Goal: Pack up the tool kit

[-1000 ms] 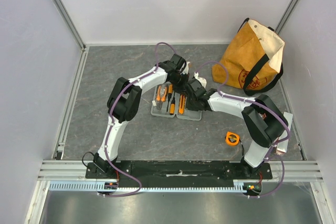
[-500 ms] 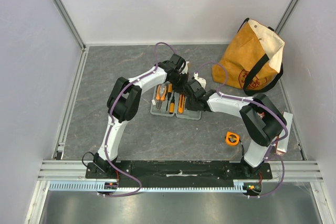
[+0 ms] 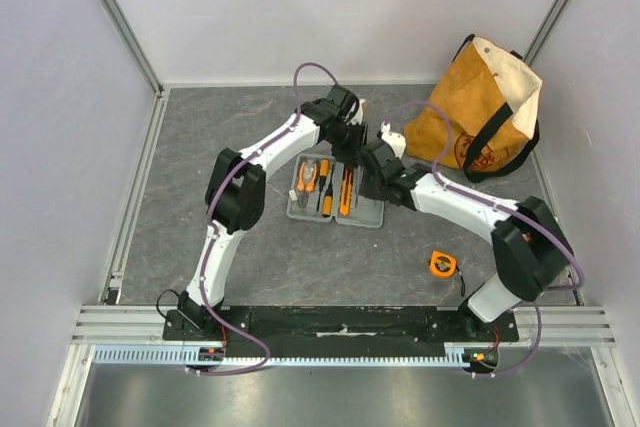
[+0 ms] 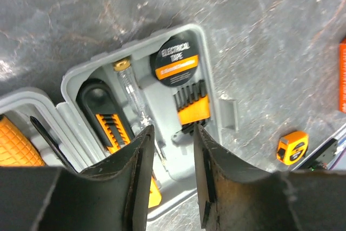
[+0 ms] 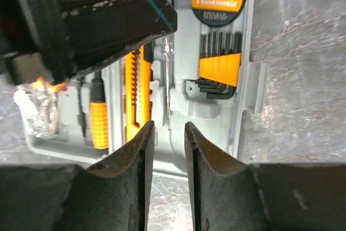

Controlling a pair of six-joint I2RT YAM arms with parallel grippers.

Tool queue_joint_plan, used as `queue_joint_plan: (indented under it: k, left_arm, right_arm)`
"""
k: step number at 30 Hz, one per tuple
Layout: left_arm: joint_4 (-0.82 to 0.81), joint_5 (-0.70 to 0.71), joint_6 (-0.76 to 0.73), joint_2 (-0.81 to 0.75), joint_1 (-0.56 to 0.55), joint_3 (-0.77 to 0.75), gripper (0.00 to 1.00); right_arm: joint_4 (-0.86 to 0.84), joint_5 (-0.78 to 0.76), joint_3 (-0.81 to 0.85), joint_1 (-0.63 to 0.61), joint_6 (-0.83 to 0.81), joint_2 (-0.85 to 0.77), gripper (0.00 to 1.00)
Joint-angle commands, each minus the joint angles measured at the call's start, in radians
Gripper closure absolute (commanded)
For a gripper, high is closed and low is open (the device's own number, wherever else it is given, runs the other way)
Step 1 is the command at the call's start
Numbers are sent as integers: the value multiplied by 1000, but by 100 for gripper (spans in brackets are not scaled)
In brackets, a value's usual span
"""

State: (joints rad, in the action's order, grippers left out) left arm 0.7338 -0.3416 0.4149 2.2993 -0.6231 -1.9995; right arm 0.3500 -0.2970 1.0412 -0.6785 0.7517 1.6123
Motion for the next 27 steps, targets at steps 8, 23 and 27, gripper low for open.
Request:
queue_joint_plan:
  k: [8, 23, 27]
  left_arm:
    - [21, 52, 7, -214, 37, 25, 52]
    - [-117, 58, 22, -478, 95, 398, 34]
    - [-117, 56, 19, -474, 100, 415, 34]
  right_arm:
    - [484, -267, 46, 10, 202, -225, 17]
    - [690, -70, -292, 198, 426, -502, 2]
    - [643, -27, -345, 305, 417, -543, 2]
